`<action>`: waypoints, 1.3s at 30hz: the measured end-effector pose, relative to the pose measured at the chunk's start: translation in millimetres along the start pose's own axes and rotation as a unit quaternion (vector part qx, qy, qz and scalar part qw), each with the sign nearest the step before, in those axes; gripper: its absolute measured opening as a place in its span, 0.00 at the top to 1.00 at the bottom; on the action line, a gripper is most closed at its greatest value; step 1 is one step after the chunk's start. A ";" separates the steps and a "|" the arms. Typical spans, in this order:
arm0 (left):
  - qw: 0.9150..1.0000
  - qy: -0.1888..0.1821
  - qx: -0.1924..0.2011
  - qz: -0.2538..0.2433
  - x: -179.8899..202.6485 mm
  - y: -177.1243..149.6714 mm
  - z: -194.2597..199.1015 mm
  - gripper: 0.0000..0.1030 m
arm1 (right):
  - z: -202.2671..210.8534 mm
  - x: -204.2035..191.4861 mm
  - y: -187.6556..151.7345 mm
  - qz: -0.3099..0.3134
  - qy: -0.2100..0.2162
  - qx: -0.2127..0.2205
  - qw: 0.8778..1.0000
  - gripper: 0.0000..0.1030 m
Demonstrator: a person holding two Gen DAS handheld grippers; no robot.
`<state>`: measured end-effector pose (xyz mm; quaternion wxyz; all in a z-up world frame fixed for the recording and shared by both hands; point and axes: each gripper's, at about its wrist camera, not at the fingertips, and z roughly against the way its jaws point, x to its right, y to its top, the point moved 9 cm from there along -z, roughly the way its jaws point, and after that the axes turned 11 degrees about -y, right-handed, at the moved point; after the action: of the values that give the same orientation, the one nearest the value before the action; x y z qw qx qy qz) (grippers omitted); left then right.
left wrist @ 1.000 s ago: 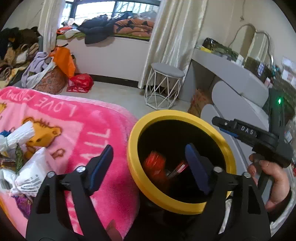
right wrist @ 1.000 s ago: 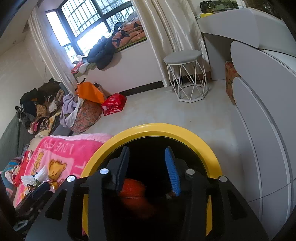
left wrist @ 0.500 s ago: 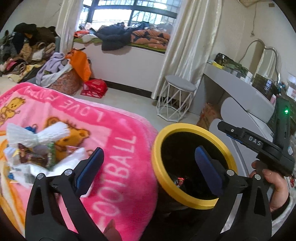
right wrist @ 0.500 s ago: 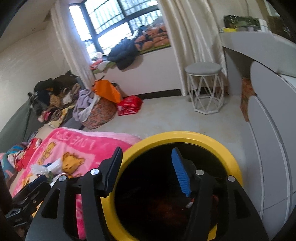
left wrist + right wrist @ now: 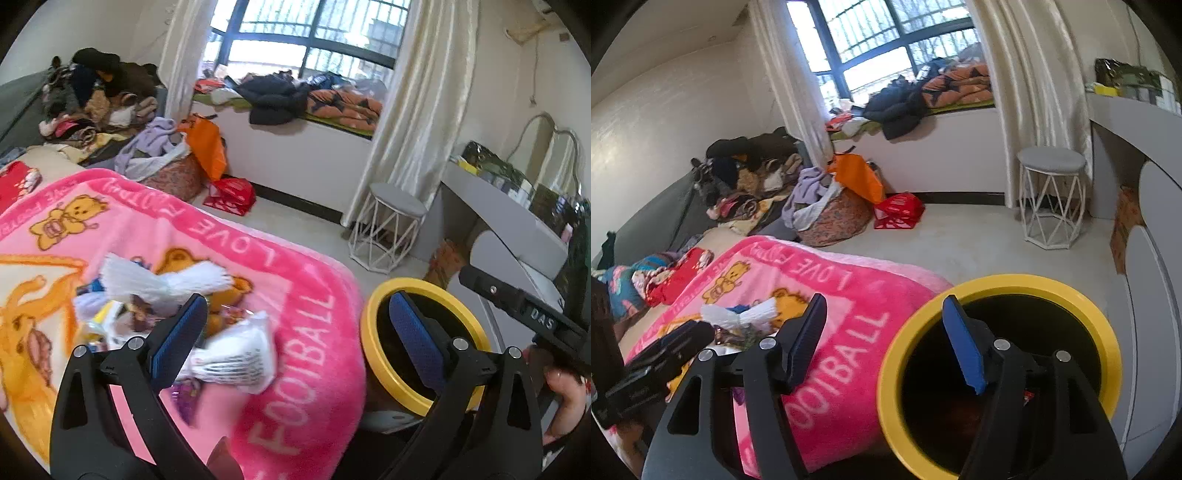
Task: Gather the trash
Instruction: 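Move both tools back to the trash pile on the blanket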
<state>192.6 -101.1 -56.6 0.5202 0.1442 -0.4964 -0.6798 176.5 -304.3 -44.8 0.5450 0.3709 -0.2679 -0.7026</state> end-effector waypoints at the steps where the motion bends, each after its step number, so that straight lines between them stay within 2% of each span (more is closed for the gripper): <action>1: 1.000 0.003 0.003 0.003 -3.4 1.8 3.2 0.12 | 1.3 -5.4 0.1 0.005 0.005 0.001 1.000 0.39; 15: 0.996 0.047 0.041 0.056 -58.4 12.4 44.3 0.12 | 8.4 -61.5 -10.8 0.051 0.048 -0.005 0.998 0.38; 26: 0.991 0.082 0.057 0.086 -100.9 11.6 67.1 0.12 | 8.8 -114.1 -37.8 0.095 0.088 -0.024 0.991 0.36; 32: 0.988 0.098 0.055 0.110 -126.5 3.8 71.9 0.12 | 0.7 -150.0 -57.1 0.121 0.107 -0.042 0.986 0.30; 34: 0.987 0.104 0.052 0.114 -133.9 0.9 72.0 0.12 | -4.3 -158.1 -61.9 0.127 0.108 -0.046 0.985 0.25; 39: 0.984 0.105 0.044 0.134 -154.2 -3.9 67.7 0.12 | -21.3 -171.9 -75.4 0.138 0.102 -0.060 0.983 0.22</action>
<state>206.4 65.4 -77.6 0.6489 0.1697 -0.4835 -0.5624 173.6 -118.2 -76.7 0.6823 0.3668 -0.2169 -0.5940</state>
